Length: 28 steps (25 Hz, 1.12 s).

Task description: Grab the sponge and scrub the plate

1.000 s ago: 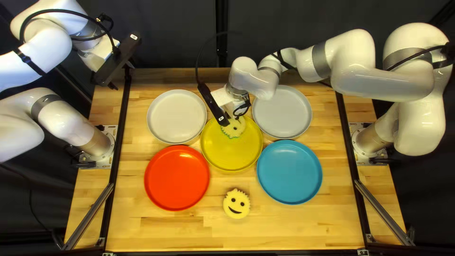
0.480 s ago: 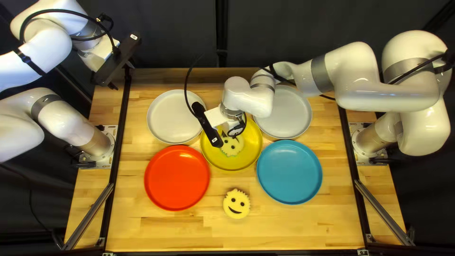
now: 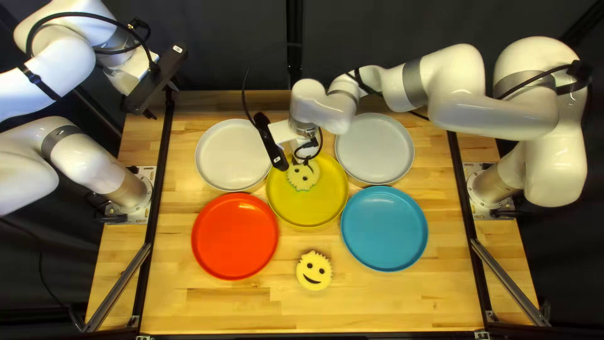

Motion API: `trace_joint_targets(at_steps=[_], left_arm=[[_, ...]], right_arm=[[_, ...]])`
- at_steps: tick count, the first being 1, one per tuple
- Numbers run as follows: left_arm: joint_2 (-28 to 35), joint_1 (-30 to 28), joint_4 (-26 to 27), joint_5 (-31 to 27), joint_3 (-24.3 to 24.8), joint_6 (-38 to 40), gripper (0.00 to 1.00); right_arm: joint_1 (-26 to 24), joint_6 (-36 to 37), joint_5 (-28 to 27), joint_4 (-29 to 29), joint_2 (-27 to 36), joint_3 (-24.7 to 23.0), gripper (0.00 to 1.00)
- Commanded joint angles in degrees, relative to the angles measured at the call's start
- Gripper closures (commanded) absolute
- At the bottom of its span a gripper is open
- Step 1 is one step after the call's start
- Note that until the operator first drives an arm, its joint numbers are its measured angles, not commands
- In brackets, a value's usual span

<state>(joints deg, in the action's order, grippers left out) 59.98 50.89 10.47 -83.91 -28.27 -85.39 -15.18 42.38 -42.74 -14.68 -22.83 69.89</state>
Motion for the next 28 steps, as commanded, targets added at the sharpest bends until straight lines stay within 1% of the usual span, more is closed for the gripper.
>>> trace_joint_targets(at_steps=[1,5,9,10,11,12,17,20,21,22,24,25,27,28], left_arm=[[0.00,0.00,0.00,0.00,0.00,0.00,0.00],[0.00,0.00,0.00,0.00,0.00,0.00,0.00],[0.00,0.00,0.00,0.00,0.00,0.00,0.00],[0.00,0.00,0.00,0.00,0.00,0.00,0.00],[0.00,0.00,0.00,0.00,0.00,0.00,0.00],[0.00,0.00,0.00,0.00,0.00,0.00,0.00],[0.00,0.00,0.00,0.00,0.00,0.00,0.00],[0.00,0.00,0.00,0.00,0.00,0.00,0.00],[0.00,0.00,0.00,0.00,0.00,0.00,0.00],[0.00,0.00,0.00,0.00,0.00,0.00,0.00],[0.00,0.00,0.00,0.00,0.00,0.00,0.00],[0.00,0.00,0.00,0.00,0.00,0.00,0.00],[0.00,0.00,0.00,0.00,0.00,0.00,0.00],[0.00,0.00,0.00,0.00,0.00,0.00,0.00]], right_arm=[[-5.64,3.06,-0.54,-1.96,0.09,0.49,1.00],[-10.02,3.55,-1.55,-2.16,-1.68,3.49,1.00],[-12.12,1.49,-1.73,-0.43,-2.30,5.27,1.00],[-12.38,0.73,-1.79,0.29,-2.26,5.45,0.18],[-12.67,-0.90,-2.21,1.64,-1.73,5.36,0.00],[-12.65,-1.74,-2.31,2.25,-1.44,5.21,0.00],[-12.43,-5.79,-1.26,6.53,3.20,-0.16,0.00],[-13.87,-6.62,-1.90,8.67,9.26,-6.13,0.00],[-15.12,-6.85,-3.47,9.75,13.94,-9.65,0.00],[-15.71,-7.03,-4.30,10.25,16.08,-11.10,0.00],[-18.22,-7.22,-8.23,11.76,23.88,-15.60,0.00],[-19.44,-6.94,-10.25,12.19,26.92,-16.99,0.00],[-21.30,-6.46,-13.44,13.01,30.69,-18.22,0.00],[-22.62,-6.04,-16.32,13.74,33.07,-18.38,0.00]])
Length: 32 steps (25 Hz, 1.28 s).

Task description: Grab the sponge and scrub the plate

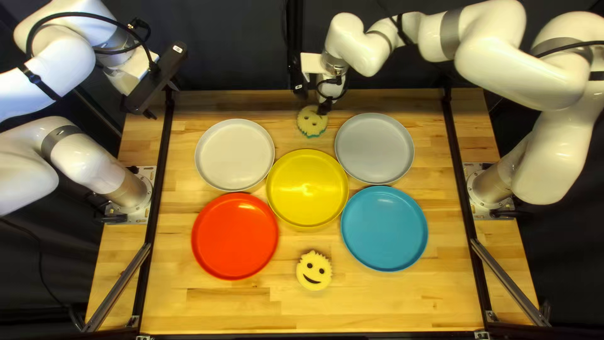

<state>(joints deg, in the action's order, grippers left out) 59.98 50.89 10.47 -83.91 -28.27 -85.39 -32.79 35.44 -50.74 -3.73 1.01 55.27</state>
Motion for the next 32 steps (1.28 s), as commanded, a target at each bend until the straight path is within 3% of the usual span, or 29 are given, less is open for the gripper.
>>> trace_joint_targets(at_steps=[1,9,15,18,32], left_arm=[[0.00,0.00,0.00,0.00,0.00,0.00,0.00],[0.00,0.00,0.00,0.00,0.00,0.00,0.00],[0.00,0.00,0.00,0.00,0.00,0.00,0.00],[0.00,0.00,0.00,0.00,0.00,0.00,0.00],[0.00,0.00,0.00,0.00,0.00,0.00,0.00]], right_arm=[[-5.68,1.36,-10.35,3.20,10.42,-3.48,0.00],[-11.69,6.73,-24.32,5.48,18.69,-1.48,0.00],[-24.49,13.12,-35.47,6.17,32.07,-3.02,0.00],[-29.54,16.18,-36.38,5.07,36.75,-5.33,0.00],[-29.54,16.18,-36.38,5.07,36.75,-5.33,0.00]])
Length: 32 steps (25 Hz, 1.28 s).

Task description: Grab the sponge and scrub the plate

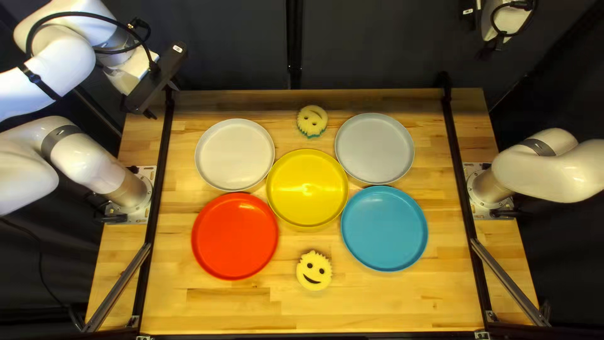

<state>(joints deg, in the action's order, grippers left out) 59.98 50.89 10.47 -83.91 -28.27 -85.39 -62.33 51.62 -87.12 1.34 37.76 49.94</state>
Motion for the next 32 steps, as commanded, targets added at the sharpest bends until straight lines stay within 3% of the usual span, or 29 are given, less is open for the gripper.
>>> trace_joint_targets(at_steps=[1,5,6,14,15,16,18,21,32], left_arm=[[0.00,0.00,0.00,0.00,0.00,0.00,0.00],[-0.07,0.96,0.60,-0.04,0.17,-0.72,0.00],[-0.04,-1.34,0.52,1.29,1.11,1.12,0.00],[-5.72,-30.51,0.49,11.48,0.30,24.72,0.00],[-6.12,-32.14,0.82,12.37,0.22,25.63,0.00],[-8.77,-38.47,0.85,16.33,-0.16,30.00,0.00],[-13.00,-44.40,1.13,21.49,-0.62,33.36,0.00],[-25.47,-53.68,3.06,33.54,-3.03,35.11,0.00],[-26.84,-55.48,1.75,34.63,-2.86,37.20,0.00]], right_arm=[[0.00,0.00,0.00,0.00,0.00,0.00,0.00],[0.00,0.00,0.00,0.00,0.00,0.00,0.00],[0.00,0.00,0.00,0.00,0.00,0.00,0.00],[0.00,0.00,0.00,0.00,0.00,0.00,0.00],[0.00,0.00,0.00,0.00,0.00,0.00,0.00],[0.00,0.00,0.00,0.00,0.00,0.00,0.00],[0.00,0.00,0.00,0.00,0.00,0.00,0.00],[0.00,0.00,0.00,0.00,0.00,0.00,0.00],[0.00,0.00,0.00,0.00,0.00,0.00,0.00]])
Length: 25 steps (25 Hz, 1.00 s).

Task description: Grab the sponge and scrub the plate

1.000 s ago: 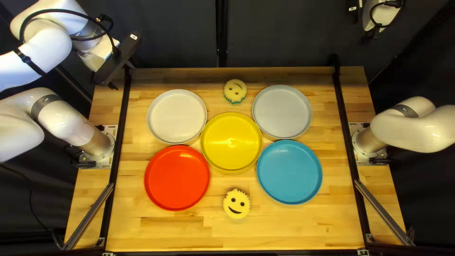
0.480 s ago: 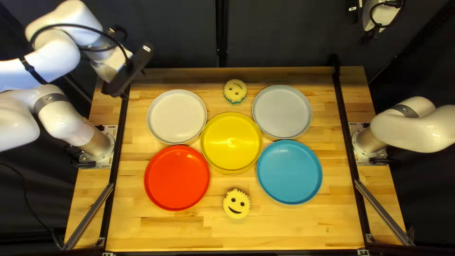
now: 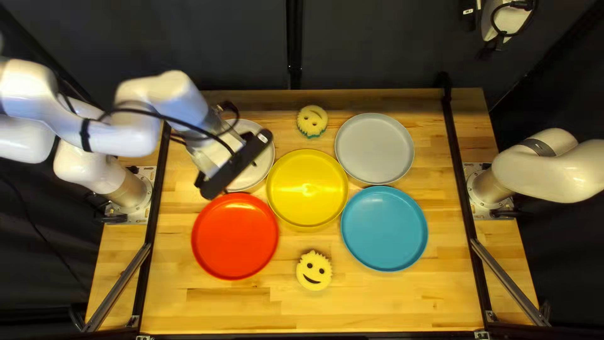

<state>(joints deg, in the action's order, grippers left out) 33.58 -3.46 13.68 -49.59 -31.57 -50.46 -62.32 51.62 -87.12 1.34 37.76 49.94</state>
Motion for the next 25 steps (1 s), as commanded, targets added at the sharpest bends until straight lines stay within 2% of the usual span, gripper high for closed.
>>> trace_joint_targets(at_steps=[1,6,11,12,15,23,25], left_arm=[[-1.71,-2.06,-2.18,0.97,0.04,3.35,0.00],[-13.56,-9.00,-8.18,3.50,-6.66,10.75,0.00],[-25.09,-15.95,-14.91,2.04,-16.67,18.95,0.00],[-28.87,-18.22,-17.64,1.76,-19.95,22.52,0.00],[-34.39,-21.66,-22.04,1.60,-24.88,27.97,0.00],[-35.41,-22.55,-23.09,1.24,-26.08,29.37,0.00],[-34.69,-21.81,-22.45,3.94,-23.55,29.62,0.00]], right_arm=[[0.00,0.00,0.00,0.00,0.00,0.00,0.00],[0.00,0.00,0.00,0.00,0.00,0.00,0.00],[0.00,0.00,0.00,0.00,0.00,0.00,0.00],[0.00,0.00,0.00,0.00,0.00,0.00,0.00],[0.00,0.00,0.00,0.00,0.00,0.00,0.00],[0.00,0.00,0.00,0.00,0.00,0.00,0.00],[0.00,0.00,0.00,0.00,0.00,0.00,0.00]])
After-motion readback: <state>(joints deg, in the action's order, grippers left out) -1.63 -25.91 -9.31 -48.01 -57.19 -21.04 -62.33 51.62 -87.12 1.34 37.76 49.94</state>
